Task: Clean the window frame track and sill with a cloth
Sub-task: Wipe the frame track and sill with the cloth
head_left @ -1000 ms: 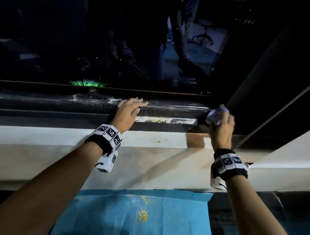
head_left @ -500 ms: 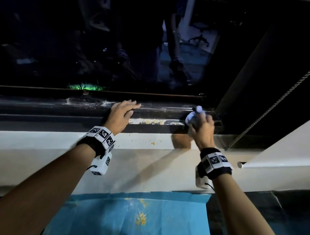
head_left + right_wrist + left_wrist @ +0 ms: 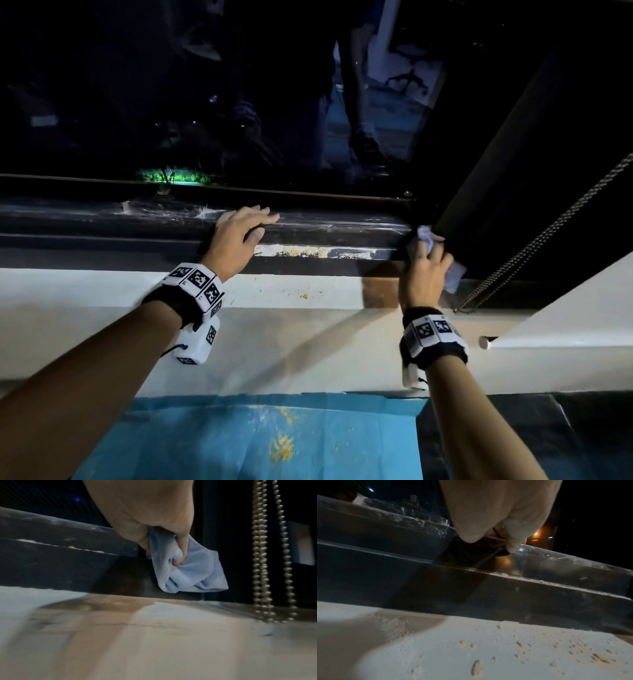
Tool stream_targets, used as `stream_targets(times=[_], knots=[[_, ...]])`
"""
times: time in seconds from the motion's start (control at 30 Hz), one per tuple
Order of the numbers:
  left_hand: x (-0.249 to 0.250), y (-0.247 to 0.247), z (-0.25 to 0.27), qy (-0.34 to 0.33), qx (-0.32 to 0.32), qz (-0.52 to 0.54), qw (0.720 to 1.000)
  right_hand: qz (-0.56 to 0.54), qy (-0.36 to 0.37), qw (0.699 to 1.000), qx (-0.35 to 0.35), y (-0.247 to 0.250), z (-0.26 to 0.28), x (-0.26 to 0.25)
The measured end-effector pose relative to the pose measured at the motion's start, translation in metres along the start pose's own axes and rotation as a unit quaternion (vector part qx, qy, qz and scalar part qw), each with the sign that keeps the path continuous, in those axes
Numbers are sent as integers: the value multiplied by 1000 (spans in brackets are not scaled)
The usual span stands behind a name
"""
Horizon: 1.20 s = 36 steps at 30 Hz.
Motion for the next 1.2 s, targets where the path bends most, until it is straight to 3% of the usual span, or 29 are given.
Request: stream_targets(times=[0.17, 0.33, 0.4, 0.47, 0.53, 0.6, 0.7, 0.93, 1.1, 1.2], knots=[[1, 0, 0, -1, 3, 12, 1000, 15, 79, 997, -22, -7, 24, -48], [5, 3, 2, 3, -4, 15, 1000, -105, 188, 972, -89, 10, 23, -45], [4, 4, 3, 4, -12, 11, 1000, -161, 124, 978, -43, 19, 6, -22], [4, 4, 3, 5, -15, 12, 1000, -193, 9, 981, -3, 21, -3, -6], [5, 3, 3, 7, -17, 15, 1000, -75, -43, 996, 20, 12, 0, -5], [5, 4, 3, 9, -19, 12, 1000, -33, -41, 998, 41, 0, 8, -15], [4, 5, 4, 4, -18, 4, 1000, -25, -12, 998, 60, -8, 16, -43], [7, 4, 3, 3, -12, -1, 1000, -10, 79, 997, -9, -21, 30, -84], [7, 5, 2, 3, -23, 2, 1000, -65, 186, 971, -135, -15, 33, -84], [5, 8, -1, -3, -57, 11, 998, -98, 198, 971, -88, 2, 13, -64]])
Point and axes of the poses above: each hand's wrist, its own z-axis away from the middle knuckle, its own y-axis out of the back of the hand, x = y × z, the point moved 3 cm from there along -z, towards the middle knuckle, and after that the axes turned 7 degrees about -x, right-handed, at the moved point
